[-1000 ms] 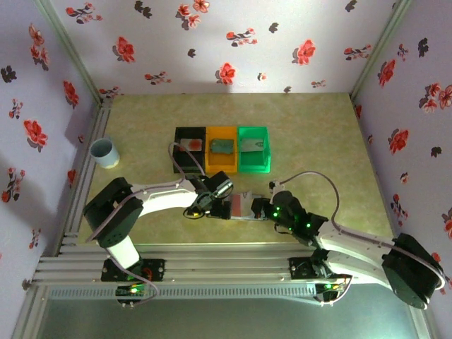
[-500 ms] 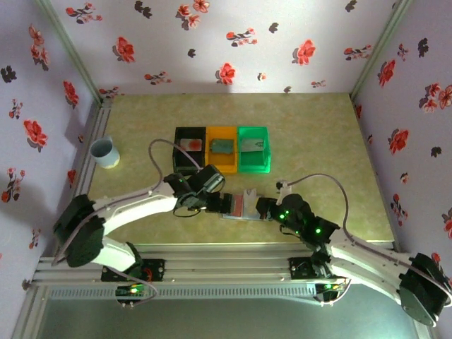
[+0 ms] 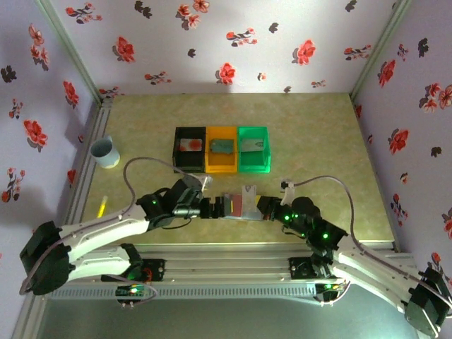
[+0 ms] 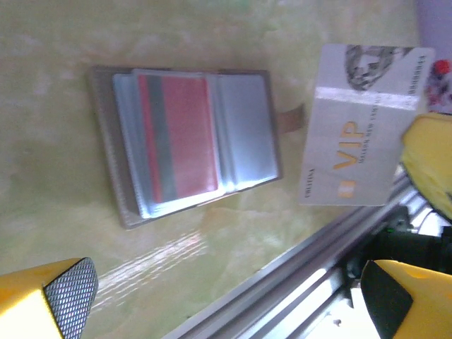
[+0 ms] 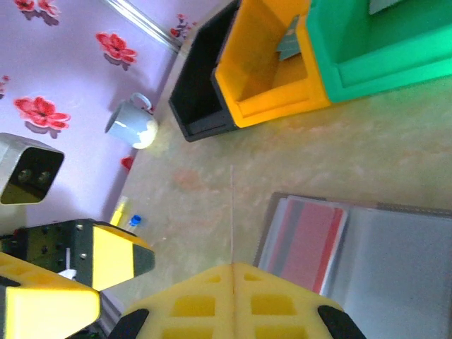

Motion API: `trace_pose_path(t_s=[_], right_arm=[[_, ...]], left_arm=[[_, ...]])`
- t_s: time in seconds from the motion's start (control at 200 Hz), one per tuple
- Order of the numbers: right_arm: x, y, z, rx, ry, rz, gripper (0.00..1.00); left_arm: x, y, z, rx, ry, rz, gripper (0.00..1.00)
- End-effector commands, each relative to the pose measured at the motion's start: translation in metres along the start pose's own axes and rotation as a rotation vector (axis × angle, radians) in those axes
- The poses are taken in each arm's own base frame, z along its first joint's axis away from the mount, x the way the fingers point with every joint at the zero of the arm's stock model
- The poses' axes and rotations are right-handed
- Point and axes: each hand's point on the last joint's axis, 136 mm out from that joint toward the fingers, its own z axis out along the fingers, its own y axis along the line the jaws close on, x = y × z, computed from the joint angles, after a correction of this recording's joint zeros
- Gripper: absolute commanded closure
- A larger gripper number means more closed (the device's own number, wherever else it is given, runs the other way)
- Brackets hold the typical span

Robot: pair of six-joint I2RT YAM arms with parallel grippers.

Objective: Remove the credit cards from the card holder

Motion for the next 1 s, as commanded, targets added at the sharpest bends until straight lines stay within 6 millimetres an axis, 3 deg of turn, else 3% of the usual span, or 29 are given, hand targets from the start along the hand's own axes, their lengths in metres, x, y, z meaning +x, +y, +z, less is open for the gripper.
trace_pose_path(t_s=[0.0, 0.315, 0.665, 0.995], right_arm=[[-0.003, 0.016, -0.002, -0.088, -0.010, 0.008, 1.00], [-0.004, 0.046, -0.006, -0.235, 0.013, 0.019, 1.00], [0.003, 0.057, -0.003, -0.294, 0.053, 0.027, 1.00], [0.008, 0.057, 0.000, -0.294, 0.072, 0.025, 1.00]], left_arm=[[-0.014, -0.041, -0.007, 0.216, -0.073, -0.004, 0.01], [-0.012, -0.060, -0.002, 0.404, -0.099, -0.040, 0.07], [-0.015, -0.081, -0.006, 0.526, -0.113, -0.044, 0.20], [-0.015, -0.088, -0.006, 0.567, -0.102, -0.041, 0.33]])
